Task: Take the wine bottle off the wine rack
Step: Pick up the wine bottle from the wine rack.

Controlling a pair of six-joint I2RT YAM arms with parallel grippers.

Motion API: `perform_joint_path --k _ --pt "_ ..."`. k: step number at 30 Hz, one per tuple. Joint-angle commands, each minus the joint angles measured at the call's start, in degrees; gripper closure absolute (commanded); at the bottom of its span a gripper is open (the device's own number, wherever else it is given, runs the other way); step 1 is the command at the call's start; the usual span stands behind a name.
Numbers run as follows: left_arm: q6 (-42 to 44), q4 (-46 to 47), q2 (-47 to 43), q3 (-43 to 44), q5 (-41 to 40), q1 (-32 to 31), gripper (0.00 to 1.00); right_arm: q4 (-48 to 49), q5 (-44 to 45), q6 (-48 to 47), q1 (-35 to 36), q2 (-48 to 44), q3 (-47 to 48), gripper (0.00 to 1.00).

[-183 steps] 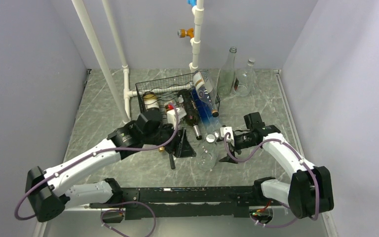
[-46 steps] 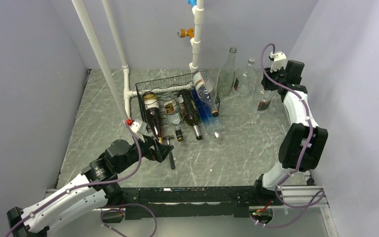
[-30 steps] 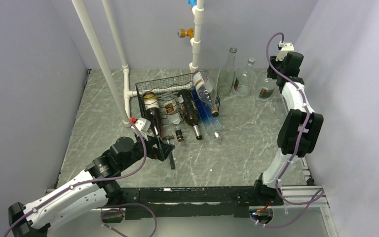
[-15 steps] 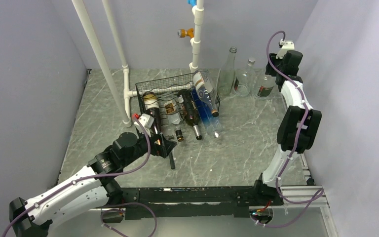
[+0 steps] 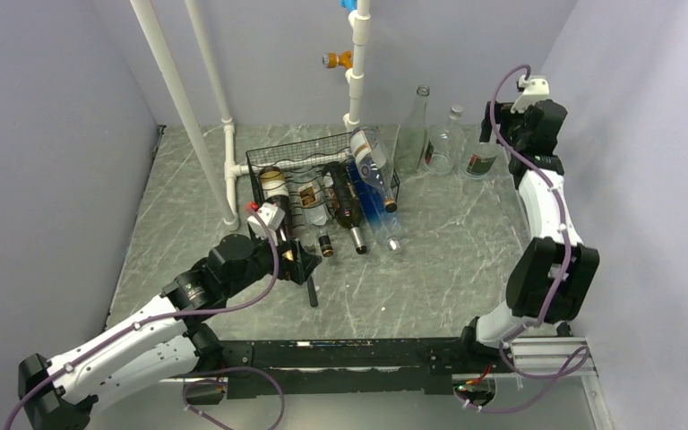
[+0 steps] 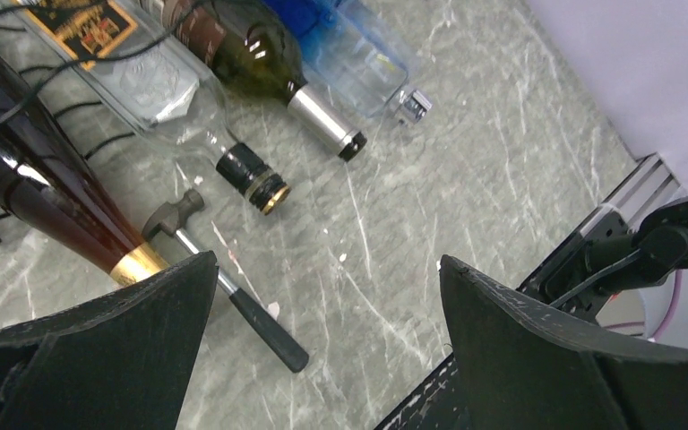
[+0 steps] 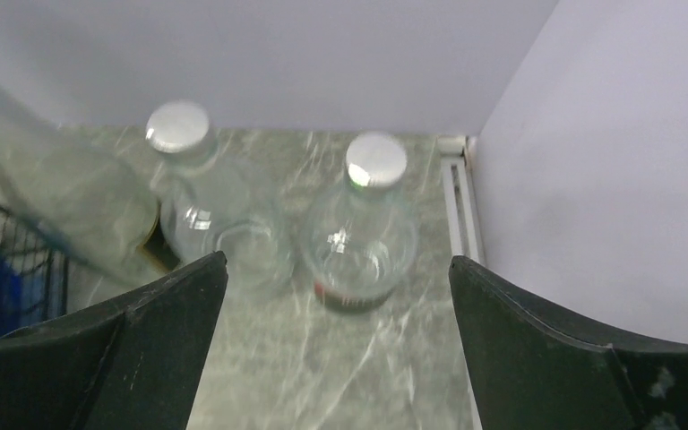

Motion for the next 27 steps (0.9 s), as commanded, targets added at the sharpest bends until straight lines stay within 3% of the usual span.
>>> perform_joint_path --k 1,6,10,17,27 --pt "0.7 -2.25 2.3 2.89 3.61 0.36 0.01 -11.55 -4.47 -2.42 -0.54 -8.32 -3.82 0.03" --pt "7.37 -0.89 3.7 3.22 3.26 0.36 0.01 -16.64 -5.69 -7.48 -0.78 -20.95 -11.68 0.0" --pt "10.7 1.28 3.88 4.69 3.95 0.43 0.0 -20.79 -13.12 -12.38 -0.83 -28.61 -18.49 0.0" --pt "9.41 7.54 5.76 5.19 6.56 0.37 0.01 -27.67 -29.13 -18.01 -1.99 -34.35 -21.59 0.0" --pt "6.11 8.38 1.88 2.66 7.5 0.38 0.0 -30.85 -37.72 -19.61 -3.12 -38.87 -23.03 0.0"
